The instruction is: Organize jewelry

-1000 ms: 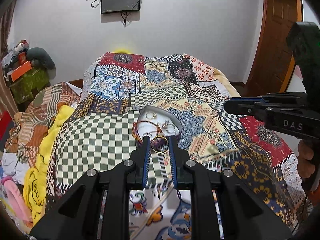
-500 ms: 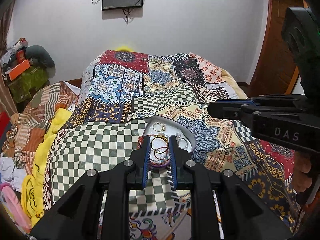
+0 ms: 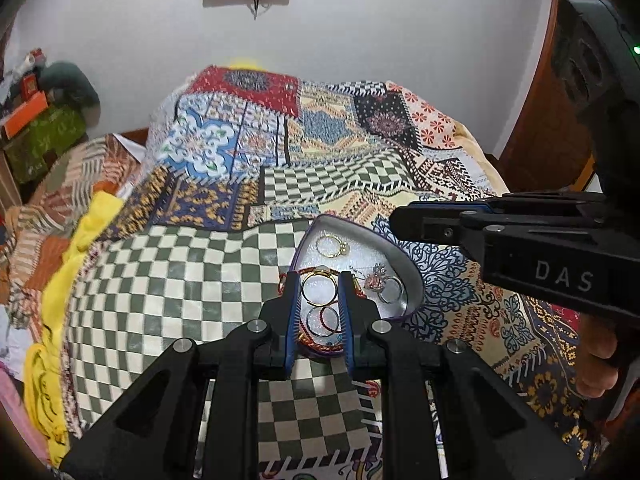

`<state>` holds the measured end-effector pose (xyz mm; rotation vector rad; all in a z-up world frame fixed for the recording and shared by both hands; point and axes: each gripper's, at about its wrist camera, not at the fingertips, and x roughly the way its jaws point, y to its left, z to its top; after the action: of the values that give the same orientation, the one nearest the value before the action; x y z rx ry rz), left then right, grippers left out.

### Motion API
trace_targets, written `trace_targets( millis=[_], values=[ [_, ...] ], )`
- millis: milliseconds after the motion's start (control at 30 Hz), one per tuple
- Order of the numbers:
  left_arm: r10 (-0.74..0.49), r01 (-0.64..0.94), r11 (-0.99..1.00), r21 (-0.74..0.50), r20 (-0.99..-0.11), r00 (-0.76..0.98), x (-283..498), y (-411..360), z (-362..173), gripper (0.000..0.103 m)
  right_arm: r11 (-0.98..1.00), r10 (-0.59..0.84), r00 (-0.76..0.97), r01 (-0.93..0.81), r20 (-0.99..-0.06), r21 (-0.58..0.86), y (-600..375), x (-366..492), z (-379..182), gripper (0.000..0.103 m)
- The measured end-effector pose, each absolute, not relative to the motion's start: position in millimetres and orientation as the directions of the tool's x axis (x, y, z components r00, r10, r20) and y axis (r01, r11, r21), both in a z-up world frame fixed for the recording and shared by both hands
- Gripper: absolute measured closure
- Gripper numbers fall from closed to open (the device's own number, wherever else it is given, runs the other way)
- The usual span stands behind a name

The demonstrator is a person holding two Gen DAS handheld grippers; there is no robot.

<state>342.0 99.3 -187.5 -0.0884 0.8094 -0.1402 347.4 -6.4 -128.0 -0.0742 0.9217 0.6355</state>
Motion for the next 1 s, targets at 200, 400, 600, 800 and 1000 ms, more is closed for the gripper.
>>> trace_targets(
  millis=[200,400,600,800,1000],
  values=[
    [-0.171,0.096,0.985,-0.144,-0.731,0.661,352,96,-199,0.086,0.805,0.477,0.398,-0.554,-0.783,0.209,2,358,-138,0.094],
    [-0.162,0.102,0.987,-0.126,-0.739,0.654,353,91,-203,0.086,0.795,0.485,0.367,-0.564,-0.794,0.226,8,365,-145,0.094],
    [-0.167,0.093,0.986,-0.14,-0.743,0.649,352,95,-201,0.086,0.785,0.492,0.339,-0.571,-0.802,0.24,12,364,-149,0.094],
    [-0.154,0.073,0.987,-0.141,-0.733,0.663,340,98,-188,0.085,0.79,0.491,0.367,-0.569,-0.79,0.227,7,355,-134,0.087],
    [-0.099,0.04,0.994,-0.102,-0.682,0.724,311,99,-145,0.085,0.814,0.472,0.47,-0.557,-0.746,0.165,-6,329,-99,0.087]
  ],
)
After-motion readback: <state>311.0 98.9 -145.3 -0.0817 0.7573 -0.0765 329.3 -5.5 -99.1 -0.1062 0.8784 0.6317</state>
